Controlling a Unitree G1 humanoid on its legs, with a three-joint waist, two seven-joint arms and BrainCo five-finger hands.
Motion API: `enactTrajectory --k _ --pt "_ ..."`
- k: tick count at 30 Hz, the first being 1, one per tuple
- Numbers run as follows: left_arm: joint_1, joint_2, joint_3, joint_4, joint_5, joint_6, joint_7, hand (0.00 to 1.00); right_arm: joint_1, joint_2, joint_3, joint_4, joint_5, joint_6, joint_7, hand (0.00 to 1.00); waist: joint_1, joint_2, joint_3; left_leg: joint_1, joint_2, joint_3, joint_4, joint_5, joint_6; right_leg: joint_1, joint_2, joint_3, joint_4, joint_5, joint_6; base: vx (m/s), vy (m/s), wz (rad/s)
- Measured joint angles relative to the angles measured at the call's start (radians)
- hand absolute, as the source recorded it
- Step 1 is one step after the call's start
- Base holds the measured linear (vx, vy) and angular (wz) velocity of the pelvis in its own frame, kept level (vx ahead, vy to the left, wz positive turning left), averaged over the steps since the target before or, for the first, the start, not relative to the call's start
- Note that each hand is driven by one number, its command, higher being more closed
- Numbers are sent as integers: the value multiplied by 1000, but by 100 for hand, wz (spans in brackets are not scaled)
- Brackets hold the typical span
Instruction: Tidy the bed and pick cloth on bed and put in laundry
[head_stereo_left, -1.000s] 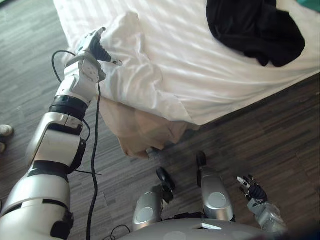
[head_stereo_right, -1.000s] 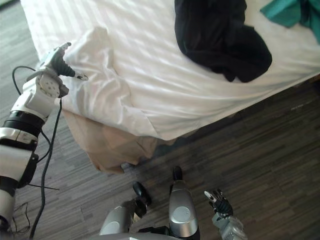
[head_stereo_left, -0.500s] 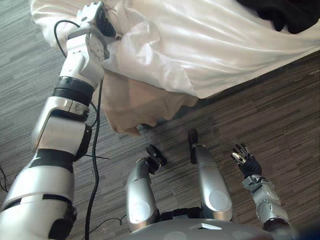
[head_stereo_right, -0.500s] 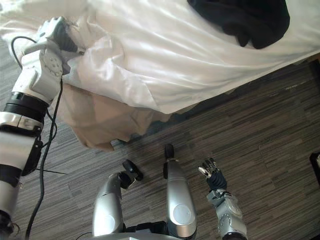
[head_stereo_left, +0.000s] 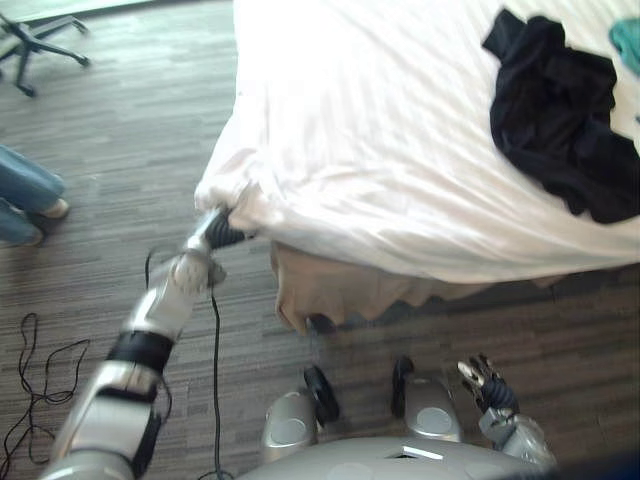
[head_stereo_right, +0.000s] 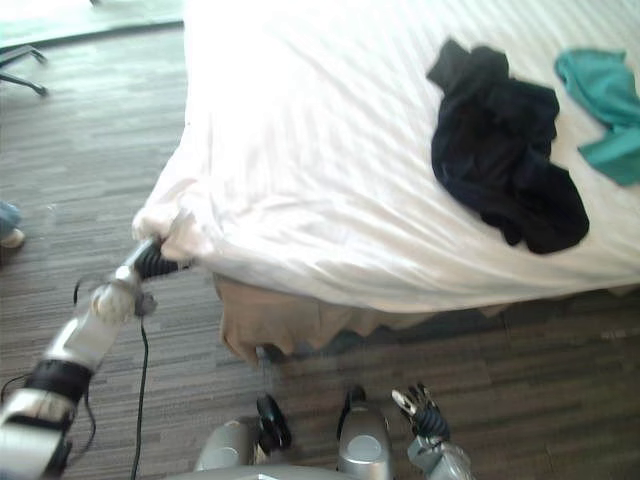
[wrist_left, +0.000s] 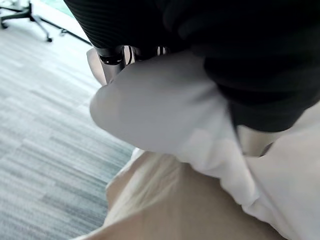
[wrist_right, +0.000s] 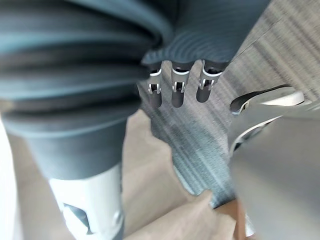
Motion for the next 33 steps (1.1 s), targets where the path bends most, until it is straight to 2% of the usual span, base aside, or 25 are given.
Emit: enactTrajectory --k 2,5,8,9,12,13,14,16,19,21,22,25,27,28,30,33 --pt "60 -51 29 6 -19 1 12 0 1 -3 -16 24 -18 6 -4 0 0 12 -19 28 -2 -19 -26 5 -6 41 13 -10 -39 7 3 135 -57 16" --pt "118 -142 66 73 -18 21 73 0 0 -10 -19 81 -58 9 -5 0 0 30 -60 69 -4 -25 -72 19 -10 99 37 -15 -116 31 -1 103 -38 -3" --pt "126 -221 113 182 -16 50 134 0 0 -9 -19 139 -80 14 -5 0 -3 30 -73 108 -7 -49 -91 21 -12 151 50 -16 -160 38 0 84 -28 -6" --pt "132 -268 152 241 -47 53 169 0 0 -9 -27 169 -99 23 -8 0 -3 27 -80 125 -8 -62 -104 21 -12 173 53 -17 -176 39 1 62 -29 -3" --pt "140 -338 242 315 -165 55 196 0 0 -2 -53 203 -134 28 -13 0 -3 14 -91 140 -10 -80 -106 21 -12 195 54 -18 -195 41 4 94 -17 -2" --pt "157 -362 287 379 -220 84 201 0 -2 -2 -60 218 -138 27 -15 0 -5 8 -95 148 -11 -83 -105 21 -12 206 52 -18 -199 42 5 79 -1 -4" --pt "160 -365 293 391 -230 90 204 0 -1 -2 -62 218 -139 27 -16 0 -5 7 -95 150 -11 -84 -104 21 -12 209 52 -19 -200 42 5 108 -4 0" --pt "241 -405 446 528 -351 162 241 0 0 3 -99 240 -146 27 -19 0 -4 1 -108 164 -12 -112 -100 21 -12 238 45 -41 -212 45 9 130 -22 14" --pt "321 -410 557 590 -475 183 259 0 -8 14 -134 258 -154 27 -19 0 3 -7 -116 176 -13 -136 -100 21 -13 262 44 -63 -212 46 10 120 -6 32" --pt "393 -410 645 605 -659 157 279 0 -14 25 -148 274 -154 27 -20 0 34 -16 -136 178 -13 -142 -99 21 -13 270 44 -72 -212 49 11 85 -4 33" --pt "403 -410 657 611 -681 147 275 0 -18 25 -148 274 -154 27 -20 0 40 -14 -136 181 -13 -147 -98 21 -13 277 44 -73 -212 52 10 81 -4 34" --pt "431 -437 672 619 -720 96 197 0 -44 26 -156 285 -153 24 -20 0 49 -7 -138 192 -14 -169 -101 26 -10 301 44 -96 -213 72 17 45 -4 27" --pt "426 -482 626 617 -726 63 129 0 -73 40 -151 294 -152 17 -22 0 51 -8 -138 191 -20 -168 -111 54 -12 301 41 -95 -227 105 14 0 -4 -3" --pt "420 -493 607 616 -726 58 116 0 -78 44 -145 295 -152 17 -23 0 51 -9 -138 193 -22 -167 -118 65 -11 300 40 -95 -233 115 17 -10 -13 -9" --pt "397 -524 501 588 -718 31 70 0 -92 66 -125 294 -133 18 -36 0 49 -19 -135 193 -33 -161 -138 100 -11 295 32 -94 -243 139 22 -20 -31 -10" --pt "371 -523 421 559 -680 4 35 0 -96 79 -108 293 -124 28 -47 0 47 -26 -132 195 -34 -157 -137 104 -9 296 30 -94 -243 142 24 -14 -51 -11"
